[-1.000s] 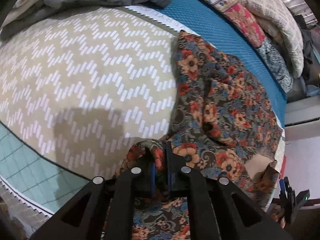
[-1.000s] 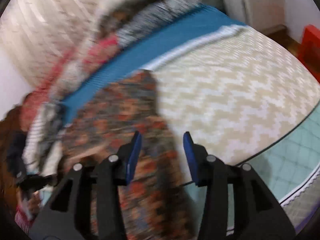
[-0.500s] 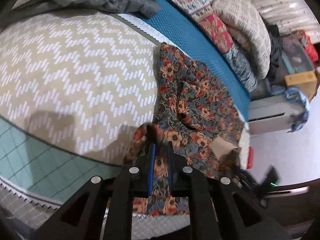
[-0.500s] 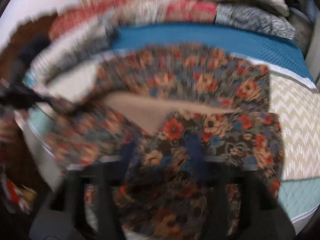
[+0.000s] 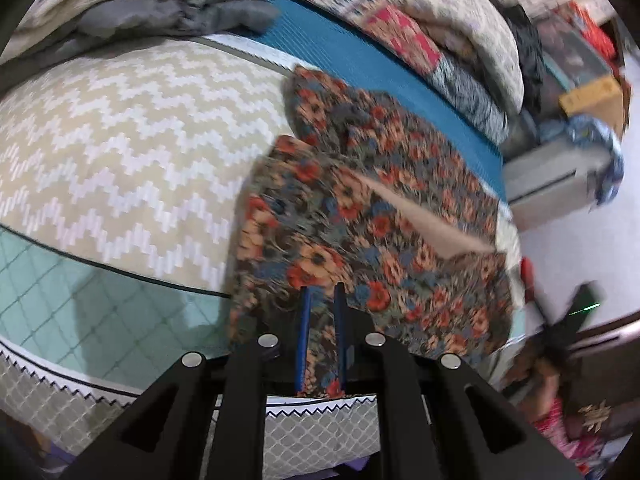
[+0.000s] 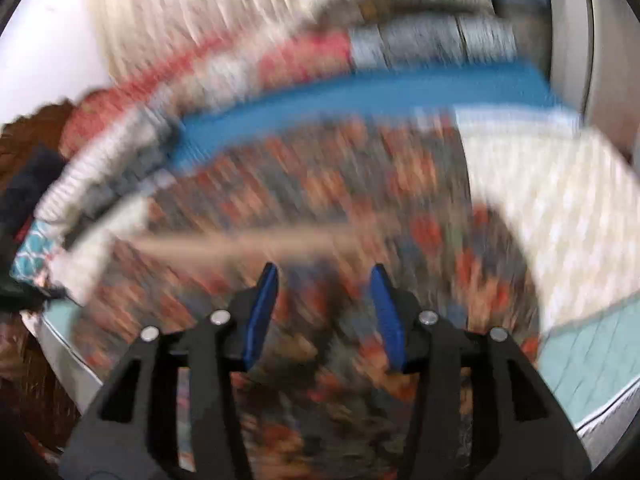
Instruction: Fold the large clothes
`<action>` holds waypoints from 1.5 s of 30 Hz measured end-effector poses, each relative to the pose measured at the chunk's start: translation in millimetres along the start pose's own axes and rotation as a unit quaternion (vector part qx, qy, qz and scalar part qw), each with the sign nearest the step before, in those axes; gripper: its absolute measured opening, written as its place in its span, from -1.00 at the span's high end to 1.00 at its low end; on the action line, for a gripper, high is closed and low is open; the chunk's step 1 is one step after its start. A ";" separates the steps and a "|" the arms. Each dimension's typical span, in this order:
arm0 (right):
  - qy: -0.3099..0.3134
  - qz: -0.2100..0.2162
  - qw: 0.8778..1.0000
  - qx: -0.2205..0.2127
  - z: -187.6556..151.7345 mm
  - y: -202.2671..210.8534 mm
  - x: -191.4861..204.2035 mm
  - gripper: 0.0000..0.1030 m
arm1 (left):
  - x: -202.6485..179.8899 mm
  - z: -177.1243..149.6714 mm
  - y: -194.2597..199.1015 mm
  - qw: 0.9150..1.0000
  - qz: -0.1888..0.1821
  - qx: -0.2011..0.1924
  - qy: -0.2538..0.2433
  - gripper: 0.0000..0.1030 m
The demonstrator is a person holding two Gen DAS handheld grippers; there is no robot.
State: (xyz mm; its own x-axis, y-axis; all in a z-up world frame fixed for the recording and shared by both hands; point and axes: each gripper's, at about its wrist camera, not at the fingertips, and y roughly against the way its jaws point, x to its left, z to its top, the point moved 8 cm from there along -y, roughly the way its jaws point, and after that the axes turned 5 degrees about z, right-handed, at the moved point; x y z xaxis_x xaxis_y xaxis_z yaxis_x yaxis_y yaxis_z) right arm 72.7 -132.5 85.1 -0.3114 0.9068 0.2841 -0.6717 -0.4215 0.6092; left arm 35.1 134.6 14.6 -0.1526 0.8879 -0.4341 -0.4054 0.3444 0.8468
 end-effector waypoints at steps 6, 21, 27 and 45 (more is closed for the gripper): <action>0.169 0.065 0.976 0.123 -8.7 -70.1 108.6 0.11 | -8.5 -21.6 -28.2 0.999 0.028 0.024 -0.022 -0.03; 0.263 0.047 0.955 0.129 -18.4 -114.4 174.8 0.87 | 9.8 -48.1 -33.8 0.998 0.039 0.033 -0.039 -0.03; 0.304 0.002 0.945 0.121 -17.0 -163.6 207.4 0.83 | 13.7 -51.2 -24.1 0.998 0.043 0.022 -0.035 -0.02; 0.166 -0.014 0.979 0.121 -20.4 -58.0 25.7 0.03 | -14.3 -43.7 -23.8 0.995 0.071 0.019 -0.067 -0.03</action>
State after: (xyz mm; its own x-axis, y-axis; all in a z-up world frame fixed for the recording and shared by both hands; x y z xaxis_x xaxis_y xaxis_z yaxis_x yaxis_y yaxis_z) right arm 90.0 -84.8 42.0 -0.5237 0.8513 0.0332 -0.5164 -0.3482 0.7824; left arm 7.5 100.4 -12.8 -0.0834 0.9599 -0.2676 -0.3527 0.2227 0.9088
